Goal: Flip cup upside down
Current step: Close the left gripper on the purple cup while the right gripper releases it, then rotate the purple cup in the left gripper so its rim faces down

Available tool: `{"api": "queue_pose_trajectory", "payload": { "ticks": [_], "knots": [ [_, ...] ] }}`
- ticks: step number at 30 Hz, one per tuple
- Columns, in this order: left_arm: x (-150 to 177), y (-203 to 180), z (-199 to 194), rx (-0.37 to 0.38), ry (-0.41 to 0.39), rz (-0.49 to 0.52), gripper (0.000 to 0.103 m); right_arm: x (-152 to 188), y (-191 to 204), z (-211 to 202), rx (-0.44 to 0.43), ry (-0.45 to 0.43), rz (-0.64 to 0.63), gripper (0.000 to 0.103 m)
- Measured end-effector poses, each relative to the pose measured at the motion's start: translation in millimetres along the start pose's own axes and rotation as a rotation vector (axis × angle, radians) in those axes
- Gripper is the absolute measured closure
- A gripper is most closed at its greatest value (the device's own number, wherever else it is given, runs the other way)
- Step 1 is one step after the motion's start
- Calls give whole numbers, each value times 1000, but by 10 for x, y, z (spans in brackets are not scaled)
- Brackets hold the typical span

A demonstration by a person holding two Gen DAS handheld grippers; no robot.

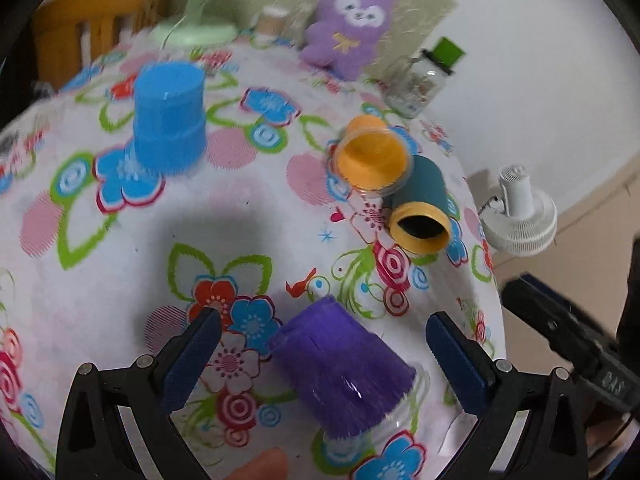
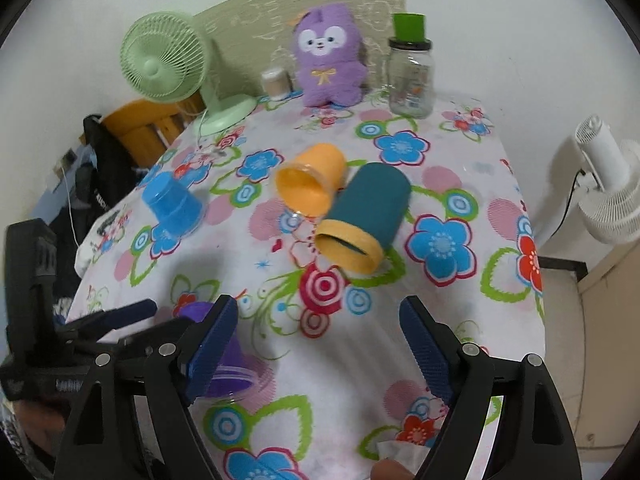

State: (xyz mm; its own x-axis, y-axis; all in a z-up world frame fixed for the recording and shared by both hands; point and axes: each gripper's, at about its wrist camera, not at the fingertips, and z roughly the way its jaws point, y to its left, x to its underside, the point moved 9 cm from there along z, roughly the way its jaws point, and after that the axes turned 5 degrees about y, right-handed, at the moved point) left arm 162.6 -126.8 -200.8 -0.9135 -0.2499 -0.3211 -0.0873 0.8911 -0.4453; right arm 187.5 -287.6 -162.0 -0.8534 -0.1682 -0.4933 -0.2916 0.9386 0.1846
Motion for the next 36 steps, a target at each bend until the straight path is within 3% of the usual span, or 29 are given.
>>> {"api": "queue_pose_trajectory", "payload": {
  "ticks": [2,9,10,11,12,13,20,22,26,29,30,32,33,34,36],
  "knots": [
    [-35,23,77,18,18,-39,3,-5,-50,19,-11,0,10,18],
    [73,41,291,24,144,-56,36,0,-130,87,-40,1,33,18],
    [90,31,302,26,152,-51,36,-2,-133,91,-42,0,37,18],
    [95,27,288,24,147,-44,37,-2,-132,93,-45,0,40,18],
    [93,19,265,20,140,-36,46,-1,-126,92,-48,0,39,18],
    [90,10,243,16,135,-28,50,3,-117,90,-50,0,37,18],
    [54,-11,71,7,84,14,52,18,16,35,-54,-8,5,18],
    [39,-24,-8,-14,50,40,69,25,56,15,-56,-12,-2,18],
    [-17,-50,-213,-83,-42,96,69,44,131,2,-60,-12,-13,18],
    [-5,-49,-290,-82,-48,111,66,59,197,0,-59,-11,-26,18],
    [14,-42,-283,-82,-38,111,61,65,213,-7,-56,-12,-29,18],
    [54,-7,-265,-65,-19,84,40,68,241,-15,-55,-14,-39,18],
    [70,27,-256,-47,-18,53,20,70,252,-18,-53,-14,-42,18],
    [84,59,-245,-22,-20,17,8,71,257,-17,-53,-13,-44,18],
    [109,85,-201,17,-9,-32,5,73,258,-7,-54,-11,-48,18]
  ]
}}
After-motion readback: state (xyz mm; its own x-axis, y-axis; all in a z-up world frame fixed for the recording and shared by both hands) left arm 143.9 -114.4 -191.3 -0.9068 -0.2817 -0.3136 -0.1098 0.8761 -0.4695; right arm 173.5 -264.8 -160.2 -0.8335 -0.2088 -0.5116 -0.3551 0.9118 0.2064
